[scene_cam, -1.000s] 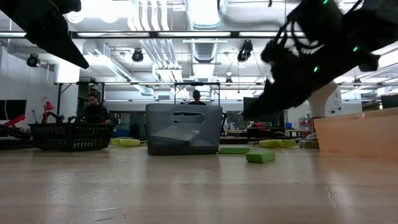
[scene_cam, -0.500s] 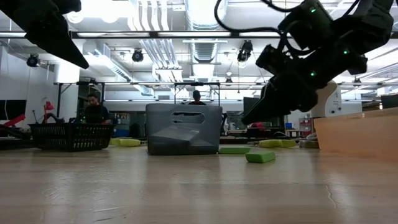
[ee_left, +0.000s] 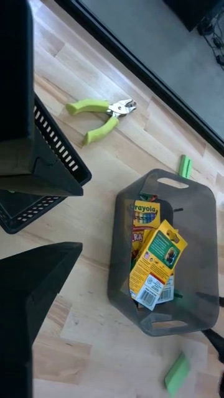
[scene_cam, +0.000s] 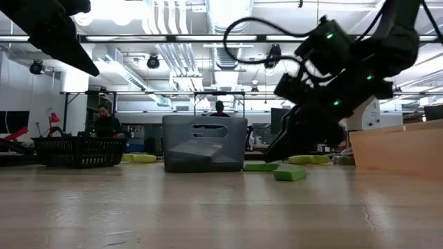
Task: Pick & Place School Supplies
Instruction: Put the light green eraser into the black bin
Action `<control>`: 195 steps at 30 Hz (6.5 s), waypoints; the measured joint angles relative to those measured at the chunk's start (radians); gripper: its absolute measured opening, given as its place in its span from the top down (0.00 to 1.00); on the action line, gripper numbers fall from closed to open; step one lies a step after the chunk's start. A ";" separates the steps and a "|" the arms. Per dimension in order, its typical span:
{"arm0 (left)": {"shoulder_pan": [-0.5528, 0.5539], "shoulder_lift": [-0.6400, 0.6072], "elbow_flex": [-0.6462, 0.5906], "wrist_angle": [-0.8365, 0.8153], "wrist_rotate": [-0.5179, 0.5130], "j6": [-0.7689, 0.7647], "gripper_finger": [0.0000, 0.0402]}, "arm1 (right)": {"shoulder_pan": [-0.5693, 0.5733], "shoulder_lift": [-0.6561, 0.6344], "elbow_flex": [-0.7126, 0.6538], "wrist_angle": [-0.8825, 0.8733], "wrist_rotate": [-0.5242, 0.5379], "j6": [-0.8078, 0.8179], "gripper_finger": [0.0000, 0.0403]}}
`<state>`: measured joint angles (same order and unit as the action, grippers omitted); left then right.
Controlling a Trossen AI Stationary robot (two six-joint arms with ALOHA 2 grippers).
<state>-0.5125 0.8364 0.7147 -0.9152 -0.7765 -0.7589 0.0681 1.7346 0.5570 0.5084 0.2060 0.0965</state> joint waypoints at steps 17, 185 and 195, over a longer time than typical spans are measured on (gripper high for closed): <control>0.000 0.011 0.000 0.002 0.001 0.000 0.66 | -0.054 0.062 0.026 0.000 -0.073 0.035 0.56; 0.127 0.348 -0.001 1.079 0.370 -0.235 0.66 | 0.178 -0.037 0.485 -0.113 -0.023 -0.374 0.77; 0.129 0.348 -0.001 1.074 0.367 -0.209 0.66 | 0.178 -0.013 0.488 -0.083 -0.024 -0.414 0.77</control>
<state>-0.3840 1.1843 0.7139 0.1590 -0.4099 -0.9680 0.2462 1.7214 1.0451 0.4254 0.1822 -0.3176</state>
